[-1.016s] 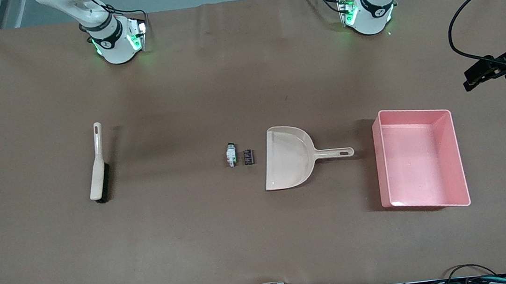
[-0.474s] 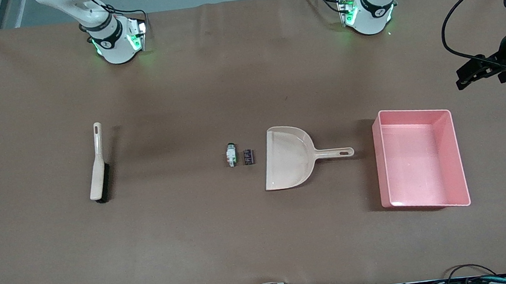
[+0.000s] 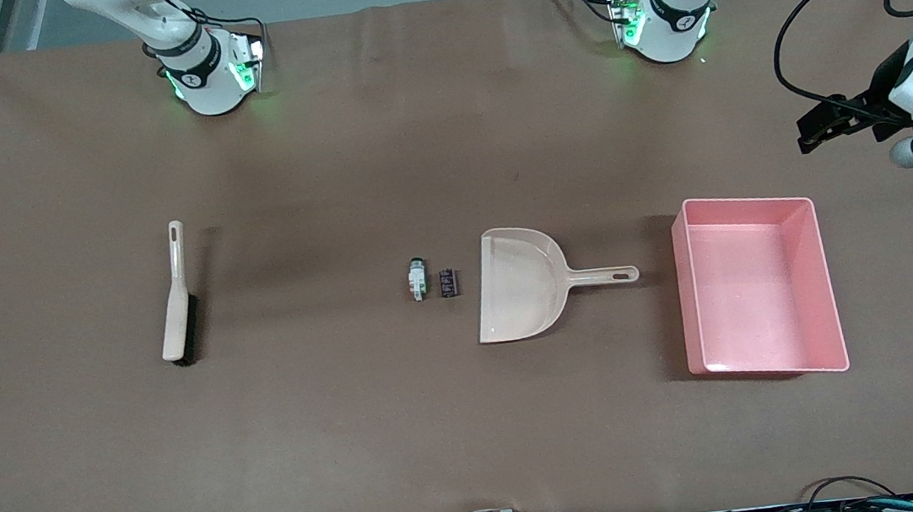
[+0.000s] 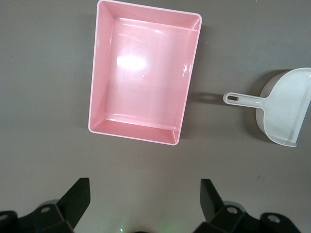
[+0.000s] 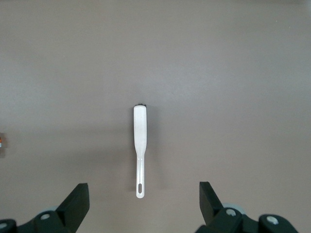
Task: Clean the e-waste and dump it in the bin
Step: 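Move the right gripper to the brush while the left gripper reaches the dustpan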
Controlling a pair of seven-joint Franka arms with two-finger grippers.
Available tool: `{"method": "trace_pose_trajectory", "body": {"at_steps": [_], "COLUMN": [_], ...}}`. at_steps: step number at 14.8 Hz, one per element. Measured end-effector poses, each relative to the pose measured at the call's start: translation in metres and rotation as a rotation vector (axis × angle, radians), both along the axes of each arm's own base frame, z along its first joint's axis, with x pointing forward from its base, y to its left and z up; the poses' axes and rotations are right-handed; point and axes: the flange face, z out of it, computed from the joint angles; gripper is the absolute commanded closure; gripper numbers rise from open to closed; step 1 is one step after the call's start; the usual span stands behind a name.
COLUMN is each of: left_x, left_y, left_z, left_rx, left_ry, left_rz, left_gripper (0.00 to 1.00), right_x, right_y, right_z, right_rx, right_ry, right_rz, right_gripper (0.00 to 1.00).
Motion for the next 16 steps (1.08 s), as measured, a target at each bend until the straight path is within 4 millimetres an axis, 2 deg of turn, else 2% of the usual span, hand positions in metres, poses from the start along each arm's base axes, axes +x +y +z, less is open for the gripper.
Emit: {"method": "trace_pose_trajectory", "body": {"at_steps": [2,4,5,7,9,11,12,14,16], "left_x": [0.011,0.022,0.028,0.039,0.048,0.049,0.045,0.028,0.012], "left_y": [-0.005,-0.026,-0.041,-0.065,-0.073,-0.080,-0.092,-0.129,-0.157], "left_z": [-0.013,-0.033,-0.045,-0.074,-0.104,-0.130,-0.140,-0.162,-0.190], "left_rx": [-0.009,-0.026,-0.038,-0.062,-0.061,-0.008,0.014,0.058,0.078], "left_ry": [-0.004,-0.002,-0.003,0.014,0.041,0.068,0.080,0.085,0.069], "left_rz": [-0.016,-0.072,-0.108,-0.214,-0.324,-0.415,-0.457,-0.572,-0.763], "left_gripper": [0.00,0.00,0.00,0.00,0.00,0.01,0.01,0.01,0.01], "right_x": [0.000,0.004,0.009,0.023,0.030,0.033,0.033,0.029,0.021], "right_y": [0.002,0.004,0.004,0.006,0.006,0.005,0.005,0.005,0.002], "right_z": [-0.002,-0.013,-0.026,-0.062,-0.100,-0.135,-0.152,-0.188,-0.231], "right_rx": [0.001,0.001,0.001,0.002,0.003,0.005,0.005,0.025,0.062], "right_ry": [0.005,0.026,0.052,0.129,0.204,0.242,0.251,0.262,0.261], "right_rz": [0.004,0.007,0.007,0.008,0.009,0.009,0.009,0.005,-0.014], "right_gripper": [0.00,0.00,0.00,0.00,0.00,0.00,0.00,0.00,0.00]}}
